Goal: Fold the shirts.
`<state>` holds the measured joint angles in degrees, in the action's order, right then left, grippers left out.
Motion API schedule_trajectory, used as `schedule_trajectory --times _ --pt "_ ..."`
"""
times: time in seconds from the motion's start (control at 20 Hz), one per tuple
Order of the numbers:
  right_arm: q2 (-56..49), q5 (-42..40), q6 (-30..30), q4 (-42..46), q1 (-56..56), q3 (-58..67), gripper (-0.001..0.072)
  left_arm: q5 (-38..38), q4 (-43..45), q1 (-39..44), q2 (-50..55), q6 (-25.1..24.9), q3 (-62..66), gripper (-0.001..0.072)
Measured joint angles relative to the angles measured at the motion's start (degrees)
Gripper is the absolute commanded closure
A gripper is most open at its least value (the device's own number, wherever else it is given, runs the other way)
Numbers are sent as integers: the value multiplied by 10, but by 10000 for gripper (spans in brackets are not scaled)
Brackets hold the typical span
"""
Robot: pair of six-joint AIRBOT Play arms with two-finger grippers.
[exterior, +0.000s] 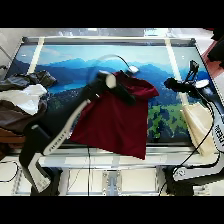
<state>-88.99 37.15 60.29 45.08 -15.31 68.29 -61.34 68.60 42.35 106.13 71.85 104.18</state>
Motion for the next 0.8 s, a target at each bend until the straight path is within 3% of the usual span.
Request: schedule_trajectory --times 0.1,0.35,0.8 --pt "-28 22 -8 0 0 28 356 -2 33 51 9 4 -4 85" --pt "-131 114 -14 1 0 139 357 -38 82 143 19 46 -8 49" --pt "-250 212 -16 28 43 259 373 -142 98 234 54 84 -8 48"
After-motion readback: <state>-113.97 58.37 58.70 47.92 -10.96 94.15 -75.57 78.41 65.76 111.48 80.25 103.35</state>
